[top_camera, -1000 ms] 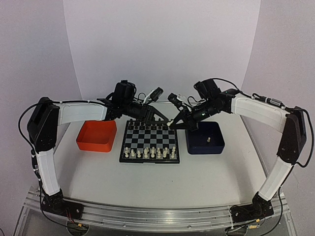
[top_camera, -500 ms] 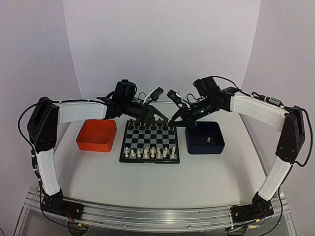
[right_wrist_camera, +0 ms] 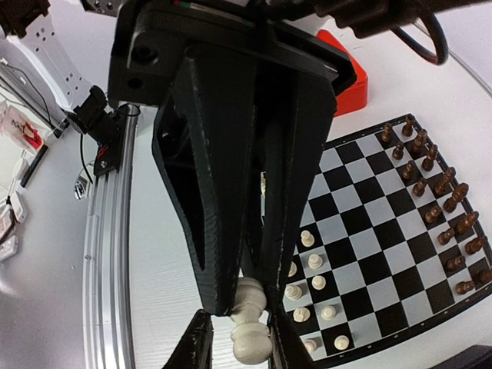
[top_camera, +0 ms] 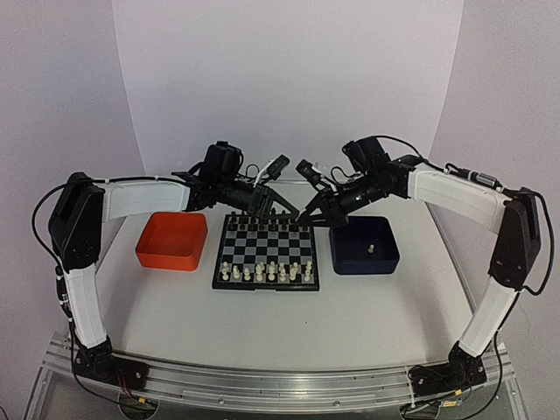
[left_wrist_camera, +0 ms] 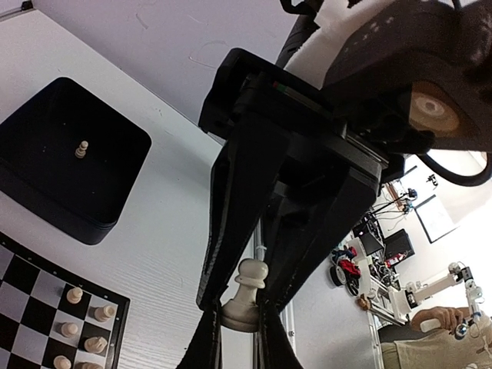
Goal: Set up the chess pieces on the board
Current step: Place the chess piece on the chessboard.
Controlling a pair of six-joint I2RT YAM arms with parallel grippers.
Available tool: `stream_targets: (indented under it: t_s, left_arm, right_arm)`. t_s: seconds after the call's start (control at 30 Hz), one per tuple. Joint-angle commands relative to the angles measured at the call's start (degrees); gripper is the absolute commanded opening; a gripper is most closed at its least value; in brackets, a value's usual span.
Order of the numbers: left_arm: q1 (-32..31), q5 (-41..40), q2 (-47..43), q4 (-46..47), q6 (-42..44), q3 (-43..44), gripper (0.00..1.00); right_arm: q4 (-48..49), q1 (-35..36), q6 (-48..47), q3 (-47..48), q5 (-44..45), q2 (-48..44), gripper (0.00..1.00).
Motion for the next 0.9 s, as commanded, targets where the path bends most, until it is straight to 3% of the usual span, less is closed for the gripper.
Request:
stream_targets:
  t_s: [0.0, 0.13, 0.23, 0.4, 0.63, 0.87]
  left_arm:
    - [0.72, -1.93, -2.48, 9.71, -2.83, -1.5, 0.0]
    - [2.89, -4.49, -4.08, 18.37, -8.54, -5.54, 0.0]
    - [4.71, -7.76, -5.8, 28.42, -14.62, -10.21, 0.0]
    - [5.55, -13.53, -7.95, 42.19, -20.61, -15.62, 0.0]
    - [5.56, -16.38, -9.54, 47.18, -21.55, -18.56, 0.0]
    - [5.03, -20.77, -10.73, 55.52, -23.61, -21.87, 0.0]
  right_arm:
    - [2.53, 0.35, 1.17, 0.14, 0.72, -1.29, 0.35]
    - [8.03, 0.33, 3.02, -3.58, 2.08, -3.9, 0.45]
    - [14.35, 0.34, 6.39, -7.89, 3.47, -6.56, 0.46]
    - [33.72, 0.35, 18.4, -15.96, 8.67, -10.28, 0.46]
    - [40.28, 0.33, 39.95, -12.74, 15.49, -7.7, 0.49]
    - [64.5, 0.34, 56.3, -14.22, 7.92, -0.49, 0.42]
